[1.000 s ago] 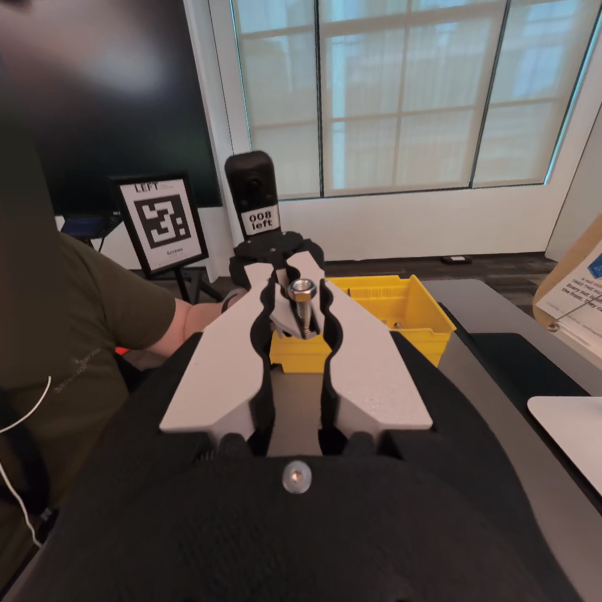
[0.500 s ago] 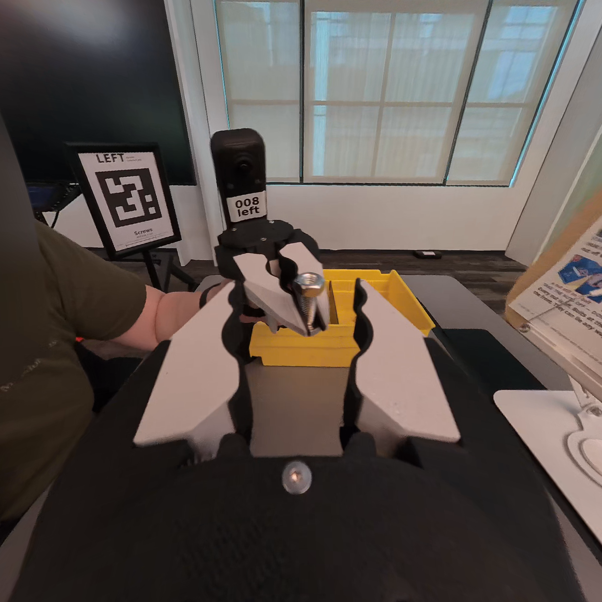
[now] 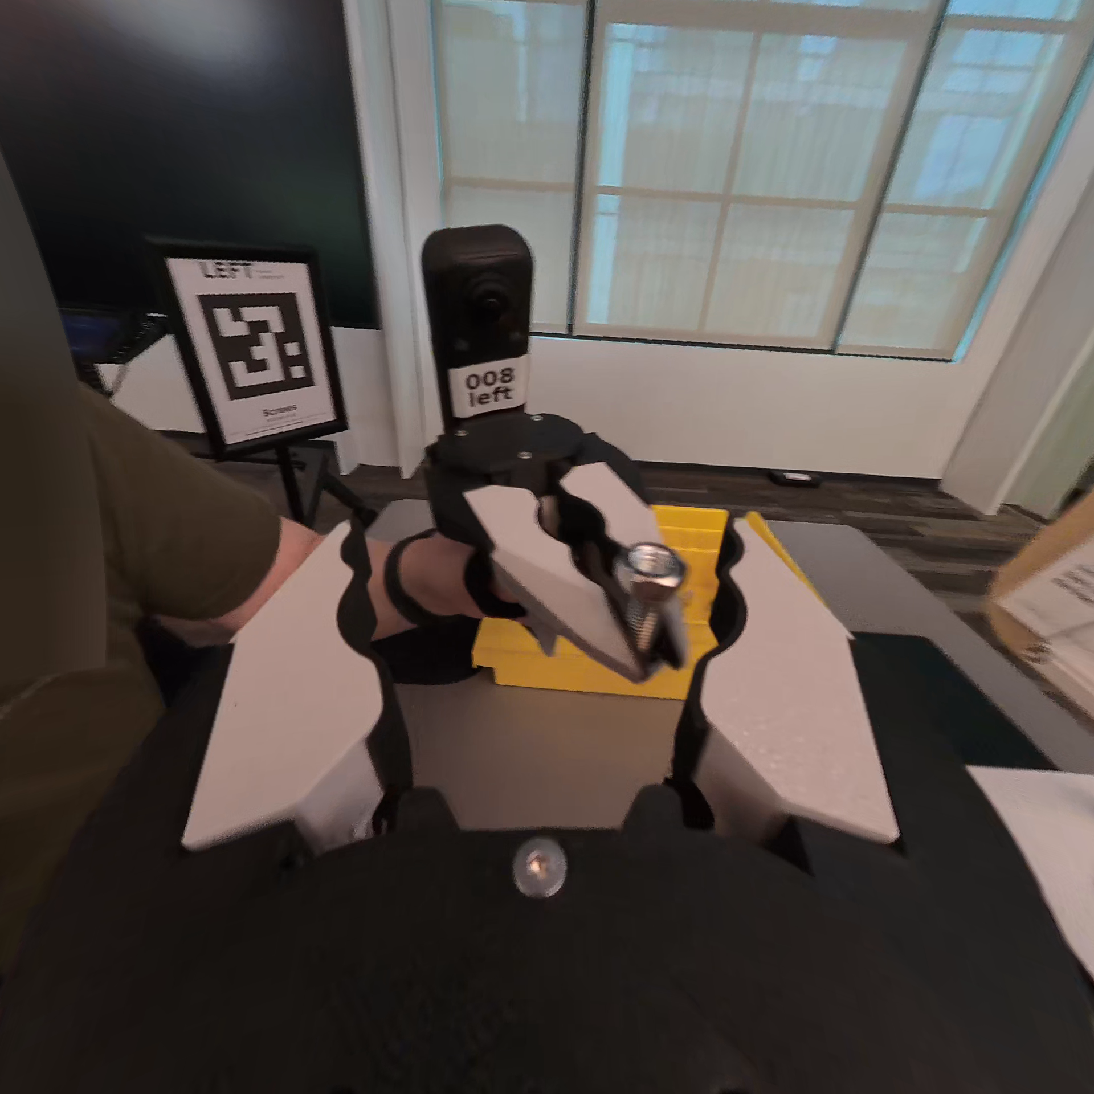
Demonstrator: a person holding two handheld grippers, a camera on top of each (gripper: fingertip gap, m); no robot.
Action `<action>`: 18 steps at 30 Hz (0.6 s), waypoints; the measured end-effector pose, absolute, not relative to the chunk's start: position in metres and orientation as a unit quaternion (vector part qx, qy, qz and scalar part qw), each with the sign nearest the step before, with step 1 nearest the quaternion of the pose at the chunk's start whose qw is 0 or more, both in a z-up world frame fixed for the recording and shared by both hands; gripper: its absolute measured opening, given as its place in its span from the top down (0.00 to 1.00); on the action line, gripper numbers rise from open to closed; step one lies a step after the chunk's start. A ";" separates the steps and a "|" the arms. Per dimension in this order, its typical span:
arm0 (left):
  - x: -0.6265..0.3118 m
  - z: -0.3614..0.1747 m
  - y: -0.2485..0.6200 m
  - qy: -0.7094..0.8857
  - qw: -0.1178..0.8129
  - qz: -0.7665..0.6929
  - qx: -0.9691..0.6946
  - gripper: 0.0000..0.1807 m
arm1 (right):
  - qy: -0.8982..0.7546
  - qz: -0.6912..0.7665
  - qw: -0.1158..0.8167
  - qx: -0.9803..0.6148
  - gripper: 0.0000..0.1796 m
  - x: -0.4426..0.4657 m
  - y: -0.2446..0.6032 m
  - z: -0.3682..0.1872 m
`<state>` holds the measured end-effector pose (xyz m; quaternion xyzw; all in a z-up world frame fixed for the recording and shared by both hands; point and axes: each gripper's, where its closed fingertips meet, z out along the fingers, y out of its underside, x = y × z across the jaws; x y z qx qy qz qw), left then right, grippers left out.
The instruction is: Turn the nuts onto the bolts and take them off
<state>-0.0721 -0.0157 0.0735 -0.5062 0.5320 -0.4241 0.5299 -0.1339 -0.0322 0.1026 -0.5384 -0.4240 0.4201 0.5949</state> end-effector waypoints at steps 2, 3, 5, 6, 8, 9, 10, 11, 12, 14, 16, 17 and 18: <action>-0.075 0.076 -0.007 0.519 0.550 -0.406 -0.513 0.96 | -0.435 0.417 0.585 -0.542 0.30 -0.142 -0.037 0.099; -0.079 0.079 -0.002 0.506 0.557 -0.410 -0.516 0.96 | -0.438 0.399 0.591 -0.547 0.28 -0.142 -0.035 0.097; -0.089 0.088 0.011 0.471 0.564 -0.425 -0.529 0.96 | -0.454 0.380 0.598 -0.540 0.30 -0.138 -0.039 0.099; -0.095 0.091 0.018 0.455 0.567 -0.429 -0.536 0.96 | -0.462 0.383 0.601 -0.528 0.31 -0.136 -0.044 0.103; -0.103 0.093 0.029 0.439 0.570 -0.430 -0.546 0.96 | -0.449 0.379 0.626 -0.513 0.33 -0.129 -0.044 0.116; -0.104 0.093 0.029 0.438 0.570 -0.432 -0.544 0.96 | -0.432 0.376 0.638 -0.515 0.33 -0.125 -0.039 0.119; -0.103 0.094 0.026 0.443 0.568 -0.439 -0.538 0.96 | -0.417 0.378 0.643 -0.519 0.31 -0.123 -0.034 0.121; -0.099 0.093 0.019 0.453 0.562 -0.446 -0.530 0.96 | -0.405 0.385 0.643 -0.523 0.29 -0.124 -0.031 0.120; -0.094 0.091 0.011 0.466 0.556 -0.450 -0.521 0.96 | -0.396 0.395 0.640 -0.526 0.28 -0.126 -0.028 0.119; -0.083 0.085 -0.001 0.492 0.549 -0.444 -0.510 0.96 | -0.392 0.417 0.629 -0.527 0.28 -0.136 -0.027 0.114; -0.077 0.080 -0.007 0.506 0.548 -0.431 -0.508 0.96 | -0.411 0.426 0.609 -0.528 0.28 -0.145 -0.033 0.106; -0.077 0.079 -0.003 0.504 0.551 -0.424 -0.513 0.96 | -0.417 0.419 0.607 -0.531 0.25 -0.147 -0.034 0.104; -0.080 0.080 0.002 0.496 0.556 -0.420 -0.518 0.96 | -0.422 0.402 0.613 -0.533 0.25 -0.145 -0.033 0.105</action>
